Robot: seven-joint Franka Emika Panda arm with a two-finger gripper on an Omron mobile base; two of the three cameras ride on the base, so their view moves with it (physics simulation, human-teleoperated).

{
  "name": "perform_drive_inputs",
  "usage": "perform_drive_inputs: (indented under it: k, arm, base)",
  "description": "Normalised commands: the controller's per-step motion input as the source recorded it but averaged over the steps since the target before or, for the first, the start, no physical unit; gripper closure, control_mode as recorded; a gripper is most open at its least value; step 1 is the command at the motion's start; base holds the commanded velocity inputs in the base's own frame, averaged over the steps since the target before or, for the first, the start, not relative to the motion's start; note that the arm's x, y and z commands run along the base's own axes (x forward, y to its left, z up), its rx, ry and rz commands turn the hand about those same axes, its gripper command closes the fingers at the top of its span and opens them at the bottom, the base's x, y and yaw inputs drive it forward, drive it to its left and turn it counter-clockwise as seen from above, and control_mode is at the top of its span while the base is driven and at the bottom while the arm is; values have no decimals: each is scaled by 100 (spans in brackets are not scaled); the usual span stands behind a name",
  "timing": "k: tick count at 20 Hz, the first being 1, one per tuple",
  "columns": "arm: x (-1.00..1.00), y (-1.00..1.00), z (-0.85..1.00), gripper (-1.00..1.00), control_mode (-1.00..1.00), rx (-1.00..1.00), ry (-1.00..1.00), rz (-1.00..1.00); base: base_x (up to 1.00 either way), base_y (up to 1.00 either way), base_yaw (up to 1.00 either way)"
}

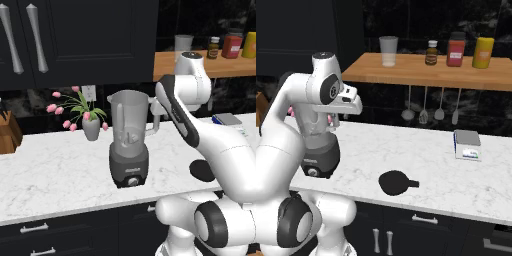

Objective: Close the lid blender by securely placing the lid on top.

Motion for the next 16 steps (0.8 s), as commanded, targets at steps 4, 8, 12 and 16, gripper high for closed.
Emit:
perform_drive_inputs:
  k: [4, 8, 12, 16]
  arm:
    - [-13, 0, -4, -100, -100, 0, -2, -9]
    - [-30, -18, -19, -100, -100, 0, -6, -24]
    - [-27, -26, -16, -100, -100, 0, -2, -29]
    - [-27, -31, -13, -100, -100, 0, -2, -24]
  base:
    - [0, 0, 0]
    - [0, 0, 0]
    - [0, 0, 0]
    - [0, 0, 0]
